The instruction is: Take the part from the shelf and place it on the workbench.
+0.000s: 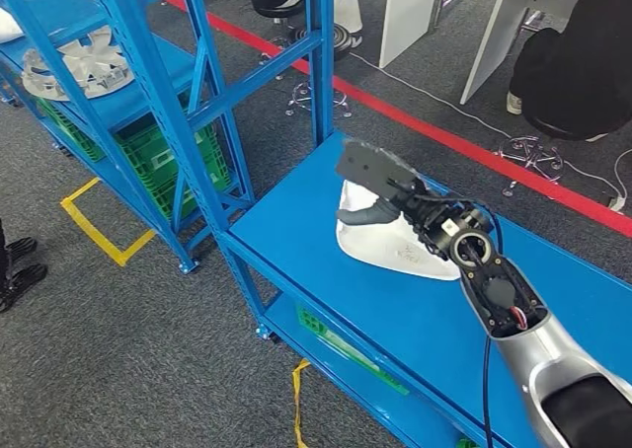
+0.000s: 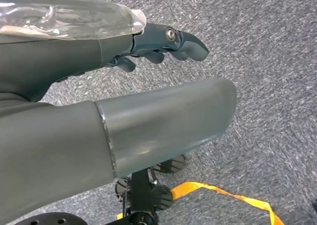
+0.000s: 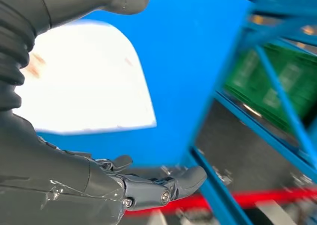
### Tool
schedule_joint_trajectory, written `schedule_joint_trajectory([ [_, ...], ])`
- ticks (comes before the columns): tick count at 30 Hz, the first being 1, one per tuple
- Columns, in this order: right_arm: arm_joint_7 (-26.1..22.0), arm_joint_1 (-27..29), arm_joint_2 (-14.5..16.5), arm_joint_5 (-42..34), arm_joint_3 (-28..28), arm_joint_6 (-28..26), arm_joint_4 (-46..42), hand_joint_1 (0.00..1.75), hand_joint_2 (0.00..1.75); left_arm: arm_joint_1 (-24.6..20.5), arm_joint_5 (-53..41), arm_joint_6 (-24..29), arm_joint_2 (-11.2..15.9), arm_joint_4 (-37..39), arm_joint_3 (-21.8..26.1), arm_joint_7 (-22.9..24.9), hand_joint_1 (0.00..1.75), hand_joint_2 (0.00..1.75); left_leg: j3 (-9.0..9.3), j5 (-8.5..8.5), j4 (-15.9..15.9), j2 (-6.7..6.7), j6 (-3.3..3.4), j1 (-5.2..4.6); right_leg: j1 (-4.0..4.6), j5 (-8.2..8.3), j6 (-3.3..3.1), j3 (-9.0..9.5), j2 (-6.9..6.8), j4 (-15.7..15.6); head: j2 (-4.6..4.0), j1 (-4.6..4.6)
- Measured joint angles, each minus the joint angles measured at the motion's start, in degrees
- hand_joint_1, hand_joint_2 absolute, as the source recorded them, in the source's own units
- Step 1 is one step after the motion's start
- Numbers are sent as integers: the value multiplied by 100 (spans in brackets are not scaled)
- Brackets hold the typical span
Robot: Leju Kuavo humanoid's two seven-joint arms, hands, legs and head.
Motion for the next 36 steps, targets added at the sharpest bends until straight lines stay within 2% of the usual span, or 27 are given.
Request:
schedule_joint_trajectory([
  [9,169,890,-156,127,-4,-93,35,0,175,16,20,7,1,0,0,17,0,0,-4,-1,-1,0,-1,0,1,-1,0,-4,0,-2,0,-2],
  [17,346,1381,-314,126,-35,-188,60,0,175,24,13,7,15,0,0,46,0,0,-5,-2,-1,1,-1,0,2,-1,0,-5,0,-2,0,-2],
  [36,515,1659,-681,787,-735,-351,-111,0,175,37,10,-46,33,0,-68,50,0,0,-3,-1,0,2,0,0,1,0,0,-4,2,-2,0,-3],
])
